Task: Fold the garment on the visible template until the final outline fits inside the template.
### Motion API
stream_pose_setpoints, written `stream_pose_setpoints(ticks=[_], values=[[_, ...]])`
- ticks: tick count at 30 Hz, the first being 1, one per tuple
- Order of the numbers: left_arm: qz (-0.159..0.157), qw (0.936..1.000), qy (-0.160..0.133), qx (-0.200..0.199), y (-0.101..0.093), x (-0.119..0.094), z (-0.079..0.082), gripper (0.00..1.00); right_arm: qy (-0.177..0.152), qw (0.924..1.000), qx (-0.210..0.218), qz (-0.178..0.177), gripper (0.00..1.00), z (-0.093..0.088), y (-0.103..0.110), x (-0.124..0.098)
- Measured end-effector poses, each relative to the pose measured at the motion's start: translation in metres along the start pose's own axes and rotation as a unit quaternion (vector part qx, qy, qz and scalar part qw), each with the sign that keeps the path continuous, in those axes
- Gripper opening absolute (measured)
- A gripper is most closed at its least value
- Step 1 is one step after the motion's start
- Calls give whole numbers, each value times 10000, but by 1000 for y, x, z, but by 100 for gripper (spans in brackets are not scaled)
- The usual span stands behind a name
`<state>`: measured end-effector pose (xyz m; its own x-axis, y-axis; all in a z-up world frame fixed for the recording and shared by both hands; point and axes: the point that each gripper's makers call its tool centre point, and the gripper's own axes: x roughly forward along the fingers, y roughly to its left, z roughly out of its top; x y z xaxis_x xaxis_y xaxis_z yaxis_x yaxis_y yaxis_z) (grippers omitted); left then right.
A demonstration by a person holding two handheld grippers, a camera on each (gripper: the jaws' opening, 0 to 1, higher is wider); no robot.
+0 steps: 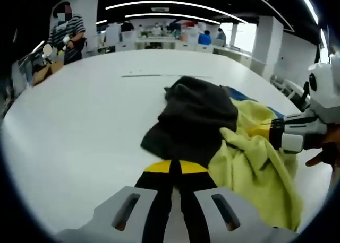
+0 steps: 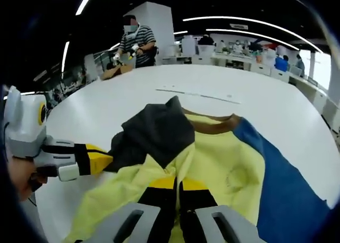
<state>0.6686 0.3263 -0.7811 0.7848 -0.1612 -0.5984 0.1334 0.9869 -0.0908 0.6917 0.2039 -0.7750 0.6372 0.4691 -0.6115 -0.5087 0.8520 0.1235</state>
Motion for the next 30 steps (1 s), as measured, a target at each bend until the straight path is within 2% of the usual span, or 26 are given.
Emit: stream_pose_setpoints(ticks=[6, 14, 22, 30], values=[[-22, 9996, -231, 154, 9, -12, 14, 1, -112, 9996, 226, 159, 0, 8, 5, -7], [181, 9978, -535, 338, 41, -38, 36, 1, -284, 9975, 311, 563, 0, 20, 28, -20], [521, 9933, -887, 519, 91, -77, 62, 0, -402, 9912, -50, 1260, 0, 37, 82, -30], [891, 9900, -948, 549, 139, -105, 66, 0, -243, 9877, -316, 1510, 0, 34, 124, -22]])
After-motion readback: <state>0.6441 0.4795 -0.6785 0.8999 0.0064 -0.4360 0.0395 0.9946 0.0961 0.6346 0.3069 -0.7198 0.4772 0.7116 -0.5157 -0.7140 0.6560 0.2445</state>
